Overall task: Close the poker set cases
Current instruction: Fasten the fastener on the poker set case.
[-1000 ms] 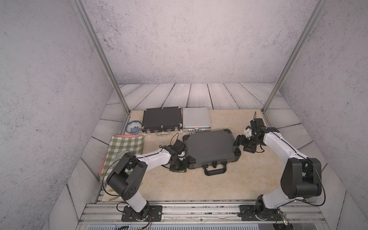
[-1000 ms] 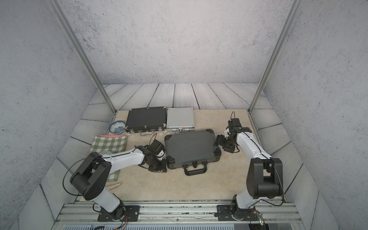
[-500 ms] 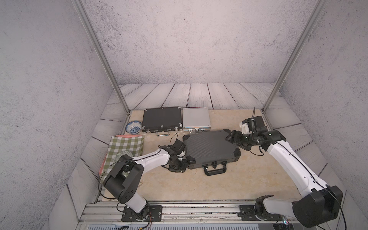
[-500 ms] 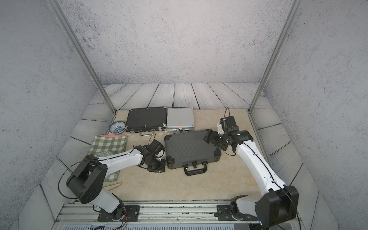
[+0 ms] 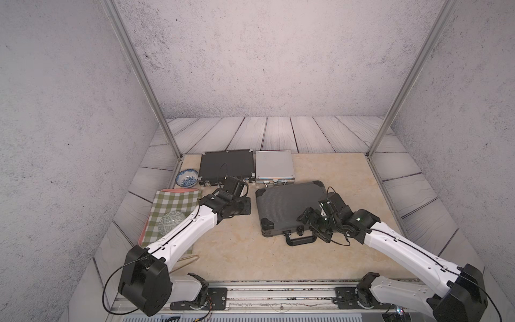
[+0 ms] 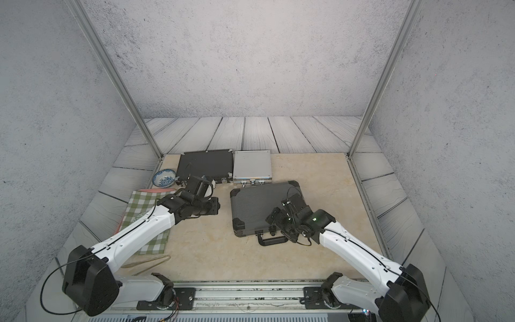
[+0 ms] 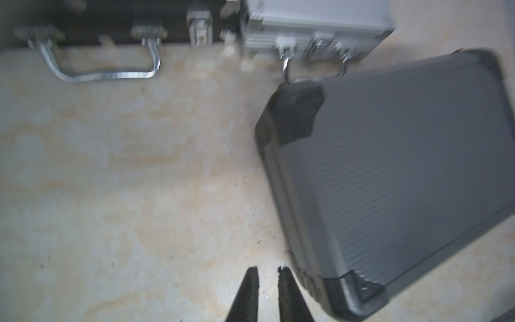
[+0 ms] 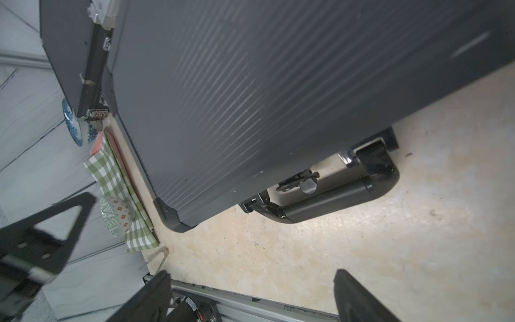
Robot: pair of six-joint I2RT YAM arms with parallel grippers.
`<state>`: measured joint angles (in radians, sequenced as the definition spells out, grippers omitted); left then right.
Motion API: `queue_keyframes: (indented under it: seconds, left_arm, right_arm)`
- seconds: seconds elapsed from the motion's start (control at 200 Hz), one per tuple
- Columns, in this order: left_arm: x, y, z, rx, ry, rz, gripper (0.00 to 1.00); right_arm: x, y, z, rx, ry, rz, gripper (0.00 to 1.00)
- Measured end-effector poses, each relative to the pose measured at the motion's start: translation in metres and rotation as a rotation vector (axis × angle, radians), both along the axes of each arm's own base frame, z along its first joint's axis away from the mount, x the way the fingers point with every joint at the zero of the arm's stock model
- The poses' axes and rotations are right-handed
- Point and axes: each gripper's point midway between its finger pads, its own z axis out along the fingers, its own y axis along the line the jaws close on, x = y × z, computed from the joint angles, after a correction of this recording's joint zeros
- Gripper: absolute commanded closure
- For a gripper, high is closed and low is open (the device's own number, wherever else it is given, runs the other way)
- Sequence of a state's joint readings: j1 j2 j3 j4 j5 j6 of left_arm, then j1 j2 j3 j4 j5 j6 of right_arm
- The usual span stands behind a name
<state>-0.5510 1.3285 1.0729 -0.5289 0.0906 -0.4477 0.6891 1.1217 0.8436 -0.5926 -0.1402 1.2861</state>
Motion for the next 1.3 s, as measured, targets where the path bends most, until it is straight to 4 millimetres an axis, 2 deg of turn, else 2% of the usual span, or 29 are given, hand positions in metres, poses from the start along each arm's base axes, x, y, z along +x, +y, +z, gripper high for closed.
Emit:
queue_keyframes:
  seconds: [0.07, 0.12, 0.185, 0.245, 0.365, 0.445, 0.776, 0.966, 1.301]
  left_arm:
    - [0.003, -0.028, 0.024, -0.037, -0.059, -0.09, 0.84]
    - [0.003, -0.045, 0.031, -0.053, -0.08, -0.15, 0.85]
    - [0.002, -0.063, 0.025, -0.057, -0.077, -0.209, 0.85]
    - [0.003, -0.069, 0.005, -0.033, -0.038, -0.227, 0.85]
    - [0.007, -0.062, -0.041, 0.032, 0.057, -0.209, 0.86]
    - [0.01, -0.055, -0.06, 0.051, 0.105, -0.19, 0.86]
    - [0.019, -0.048, -0.06, 0.02, 0.115, -0.162, 0.86]
    - [0.019, -0.047, -0.06, 0.011, 0.123, -0.163, 0.87]
    - [0.019, -0.047, -0.061, 0.004, 0.13, -0.166, 0.88]
  right_arm:
    - [0.001, 0.0, -0.009, 0.011, 0.016, -0.062, 0.02]
    - [0.003, 0.001, -0.013, 0.022, 0.02, -0.105, 0.02]
    - [0.008, 0.002, -0.017, 0.043, 0.022, -0.161, 0.0]
    - [0.013, 0.004, -0.019, 0.059, 0.017, -0.212, 0.01]
    - [0.02, 0.01, -0.024, 0.089, 0.011, -0.294, 0.01]
    - [0.023, 0.015, -0.027, 0.106, 0.008, -0.335, 0.01]
    - [0.031, 0.026, -0.055, 0.117, 0.035, -0.452, 0.01]
    - [0.039, 0.021, -0.061, 0.103, 0.004, -0.495, 0.01]
    - [0.049, 0.025, -0.065, 0.14, -0.018, -0.542, 0.01]
